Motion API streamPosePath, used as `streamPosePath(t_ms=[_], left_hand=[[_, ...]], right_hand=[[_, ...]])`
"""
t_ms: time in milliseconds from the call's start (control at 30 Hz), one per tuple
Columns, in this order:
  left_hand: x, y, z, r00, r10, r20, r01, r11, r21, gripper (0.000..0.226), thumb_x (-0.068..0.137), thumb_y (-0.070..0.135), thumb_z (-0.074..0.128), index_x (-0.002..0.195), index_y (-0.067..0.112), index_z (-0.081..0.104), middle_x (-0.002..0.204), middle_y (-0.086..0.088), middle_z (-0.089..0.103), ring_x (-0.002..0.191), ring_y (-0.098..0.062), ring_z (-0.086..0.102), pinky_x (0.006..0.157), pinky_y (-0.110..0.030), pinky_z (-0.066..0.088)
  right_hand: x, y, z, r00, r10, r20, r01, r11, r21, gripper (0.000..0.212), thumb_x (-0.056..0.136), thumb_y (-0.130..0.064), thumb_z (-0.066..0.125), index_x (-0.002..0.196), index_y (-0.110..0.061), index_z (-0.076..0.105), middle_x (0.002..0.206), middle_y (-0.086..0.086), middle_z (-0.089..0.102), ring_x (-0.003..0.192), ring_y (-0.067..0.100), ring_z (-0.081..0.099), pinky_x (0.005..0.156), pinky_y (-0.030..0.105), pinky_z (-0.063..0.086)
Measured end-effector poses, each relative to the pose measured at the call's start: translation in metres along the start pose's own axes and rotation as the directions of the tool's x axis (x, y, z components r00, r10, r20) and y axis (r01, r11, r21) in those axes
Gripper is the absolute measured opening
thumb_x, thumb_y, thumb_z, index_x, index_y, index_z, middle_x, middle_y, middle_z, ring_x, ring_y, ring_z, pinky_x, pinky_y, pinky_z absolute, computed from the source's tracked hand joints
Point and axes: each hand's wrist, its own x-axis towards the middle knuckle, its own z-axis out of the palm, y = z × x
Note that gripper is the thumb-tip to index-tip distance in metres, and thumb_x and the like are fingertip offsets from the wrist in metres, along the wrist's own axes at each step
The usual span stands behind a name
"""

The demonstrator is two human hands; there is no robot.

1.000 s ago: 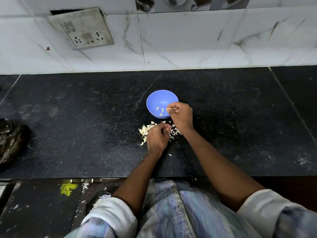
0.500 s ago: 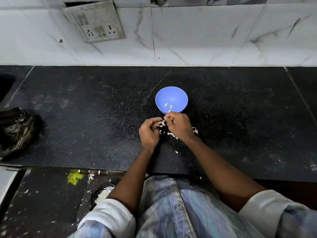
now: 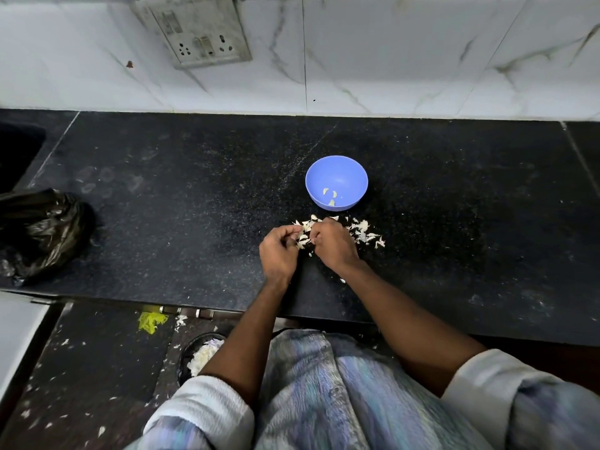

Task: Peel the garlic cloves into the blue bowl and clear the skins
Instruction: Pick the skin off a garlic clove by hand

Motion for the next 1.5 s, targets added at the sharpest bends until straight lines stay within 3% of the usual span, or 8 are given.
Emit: streamPosePath(t_ms=[333,500,700,933,1100,1200,1300,1500], left_hand=[[-0.001,0.013,0.003,0.998,0.055,0.042,-0.068,0.891,0.449,0.015,0.091,0.015,0.07,0.1,0.021,0.08,0.103,0.0,0.071,0.091,-0.024,0.068,0.077,-0.036,0.057],[0.005,0.023,0.007,0.999,0.021,0.044,-0.044,0.79,0.612,0.017,0.091,0.023,0.065,0.098,0.023,0.081,0.107,-0.005,0.072,0.097,-0.029,0.069,0.083,-0.039,0.054],[0.009,0.026,0.015,0.987,0.005,0.16,-0.122,0.67,0.732,0.026,0.098,0.025,0.065,0.121,0.013,0.069,0.125,-0.009,0.061,0.116,-0.03,0.061,0.093,-0.042,0.05],[0.0,0.027,0.023,0.994,0.108,0.036,-0.113,0.904,0.413,0.014,0.098,0.004,0.057,0.11,0.008,0.064,0.114,-0.015,0.061,0.103,-0.033,0.058,0.086,-0.044,0.047],[-0.006,0.032,0.034,0.996,0.078,0.05,-0.088,0.96,0.266,0.015,0.106,0.013,0.052,0.106,0.005,0.066,0.106,-0.011,0.067,0.093,-0.026,0.06,0.079,-0.032,0.041],[-0.01,0.036,0.038,0.999,0.041,0.013,-0.042,0.989,0.144,0.019,0.105,0.009,0.052,0.101,0.008,0.07,0.096,-0.002,0.07,0.083,-0.016,0.06,0.072,-0.026,0.042],[-0.005,0.027,0.033,0.999,0.017,-0.046,-0.014,0.998,0.069,0.025,0.101,0.001,0.053,0.1,0.014,0.075,0.097,0.0,0.074,0.086,-0.015,0.066,0.083,-0.031,0.053],[-0.012,0.019,0.022,0.991,0.095,-0.099,-0.088,0.993,0.077,0.019,0.099,-0.001,0.061,0.103,0.008,0.077,0.1,-0.004,0.075,0.088,-0.014,0.064,0.077,-0.006,0.038]], right_hand=[[0.007,0.009,-0.003,0.999,0.04,-0.034,-0.035,0.99,0.135,0.025,0.082,0.003,0.067,0.091,-0.02,0.073,0.094,0.002,0.07,0.088,0.024,0.068,0.078,0.038,0.057],[0.008,0.009,0.0,0.999,0.024,-0.023,-0.02,0.989,0.144,0.024,0.083,-0.001,0.067,0.087,-0.022,0.077,0.096,0.003,0.068,0.089,0.026,0.068,0.079,0.041,0.057],[0.008,0.013,-0.005,0.998,0.016,-0.056,-0.007,0.987,0.162,0.025,0.087,-0.001,0.067,0.091,-0.024,0.076,0.1,0.0,0.069,0.094,0.022,0.067,0.082,0.039,0.056],[0.004,0.018,-0.012,0.997,0.061,-0.049,-0.022,0.82,0.572,0.022,0.089,0.0,0.069,0.104,-0.013,0.079,0.088,-0.003,0.078,0.071,-0.001,0.068,0.071,0.018,0.053],[-0.003,0.02,-0.016,0.987,0.159,-0.004,-0.104,0.67,0.735,0.02,0.088,0.007,0.067,0.092,-0.009,0.079,0.079,0.007,0.078,0.066,0.018,0.07,0.062,0.031,0.057],[-0.003,0.017,-0.011,0.961,0.276,-0.008,-0.164,0.595,0.787,0.028,0.089,0.011,0.061,0.083,-0.011,0.077,0.079,0.009,0.078,0.074,0.023,0.076,0.076,0.037,0.064],[-0.004,0.03,-0.014,0.96,0.266,-0.085,-0.15,0.747,0.647,0.023,0.086,0.008,0.065,0.087,-0.011,0.078,0.077,0.0,0.075,0.07,0.014,0.073,0.074,0.026,0.061],[-0.016,0.044,-0.017,0.999,0.041,-0.002,-0.038,0.94,0.34,0.012,0.077,-0.011,0.084,0.079,-0.02,0.077,0.068,-0.012,0.07,0.058,-0.003,0.06,0.06,0.017,0.047]])
